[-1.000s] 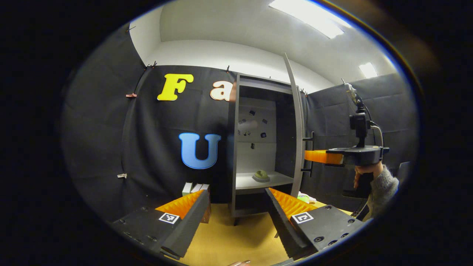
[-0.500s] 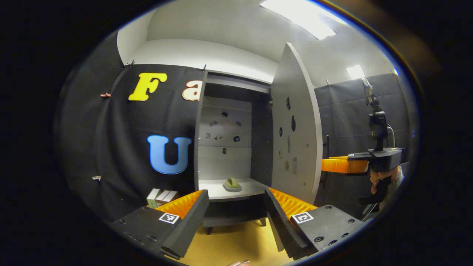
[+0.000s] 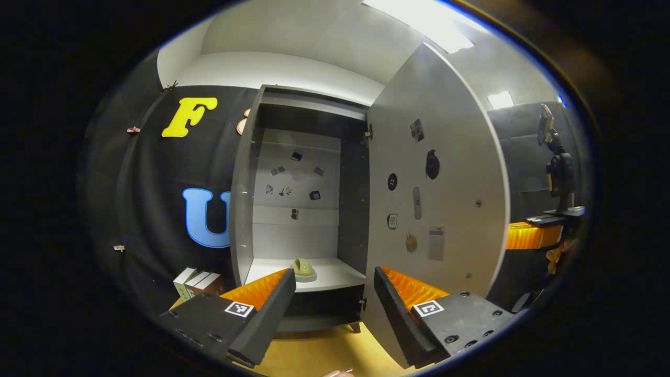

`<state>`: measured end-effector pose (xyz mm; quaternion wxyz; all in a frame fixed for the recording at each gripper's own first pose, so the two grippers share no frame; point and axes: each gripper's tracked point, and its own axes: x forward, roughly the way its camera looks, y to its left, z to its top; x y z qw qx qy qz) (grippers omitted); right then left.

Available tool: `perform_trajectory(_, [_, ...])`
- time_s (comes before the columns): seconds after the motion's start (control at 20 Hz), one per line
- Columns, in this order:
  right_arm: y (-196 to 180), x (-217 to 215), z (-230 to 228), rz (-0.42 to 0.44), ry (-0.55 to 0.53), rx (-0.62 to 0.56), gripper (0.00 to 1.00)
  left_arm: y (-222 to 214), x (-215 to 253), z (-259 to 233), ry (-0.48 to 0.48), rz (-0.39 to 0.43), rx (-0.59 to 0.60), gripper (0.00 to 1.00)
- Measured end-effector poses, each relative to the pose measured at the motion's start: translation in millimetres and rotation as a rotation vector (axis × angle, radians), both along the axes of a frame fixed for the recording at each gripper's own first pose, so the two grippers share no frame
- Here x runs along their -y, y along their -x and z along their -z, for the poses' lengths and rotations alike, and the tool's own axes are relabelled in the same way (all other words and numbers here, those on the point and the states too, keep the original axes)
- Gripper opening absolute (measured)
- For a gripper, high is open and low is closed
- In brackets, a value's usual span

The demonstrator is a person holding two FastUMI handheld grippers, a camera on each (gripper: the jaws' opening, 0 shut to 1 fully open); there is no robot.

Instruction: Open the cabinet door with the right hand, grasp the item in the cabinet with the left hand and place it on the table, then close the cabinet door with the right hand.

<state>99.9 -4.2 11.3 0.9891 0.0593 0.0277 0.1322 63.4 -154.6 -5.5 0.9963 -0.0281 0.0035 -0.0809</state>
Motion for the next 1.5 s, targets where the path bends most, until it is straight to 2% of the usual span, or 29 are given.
perform_trajectory(0.2, [0.8,26.8,-0.4,-0.002,-0.016,0.01,0.05,-24.1,16.6,1.3,-0.031,-0.016,-0.009,0.95])
perform_trajectory(0.4, [-1.7,61.1,0.2,0.04,-0.024,0.014,0.05,-40.3,31.8,5.7,-0.032,-0.009,-0.025,0.95])
perform_trajectory(0.6, [-3.0,54.1,0.3,0.002,-0.021,0.027,0.05,-49.9,38.6,2.7,-0.062,-0.017,-0.031,0.95])
perform_trajectory(0.8, [-1.7,62.4,2.5,0.016,-0.033,0.037,0.05,-57.2,39.9,7.2,-0.087,-0.031,-0.047,0.93])
perform_trajectory(1.0, [0.9,59.5,5.1,0.033,-0.023,0.033,0.07,-76.3,23.5,14.4,-0.111,-0.075,-0.086,0.95])
perform_trajectory(1.05, [3.7,58.3,11.6,0.03,-0.012,0.01,0.1,-82.7,17.0,15.5,-0.116,-0.083,-0.089,0.95])
perform_trajectory(1.1, [8.5,59.8,19.5,0.036,0.004,-0.011,0.19,-90.2,12.8,16.6,-0.121,-0.083,-0.088,0.95])
perform_trajectory(1.15, [15.2,67.3,24.0,0.058,0.021,-0.022,0.17,-94.4,12.1,16.8,-0.122,-0.078,-0.086,0.95])
perform_trajectory(1.2, [20.8,72.5,24.8,0.072,0.022,-0.025,0.23,-99.5,13.4,16.6,-0.124,-0.068,-0.082,0.95])
perform_trajectory(1.25, [23.8,74.7,27.0,0.095,0.015,-0.03,0.23,-104.0,14.9,17.0,-0.128,-0.062,-0.08,0.95])
perform_trajectory(1.3, [30.5,79.5,27.0,0.113,0.004,-0.034,0.33,-108.3,15.3,17.5,-0.134,-0.056,-0.081,0.95])
perform_trajectory(1.35, [34.5,84.0,25.2,0.133,-0.008,-0.027,0.38,-114.3,16.0,18.3,-0.137,-0.048,-0.085,0.95])
perform_trajectory(1.45, [39.3,110.8,14.8,0.216,-0.015,0.019,0.95,-126.8,16.8,22.0,-0.141,-0.022,-0.106,0.95])
perform_trajectory(1.5, [43.3,125.8,11.1,0.256,-0.019,0.045,0.94,-133.8,15.7,23.9,-0.143,-0.014,-0.118,0.99])
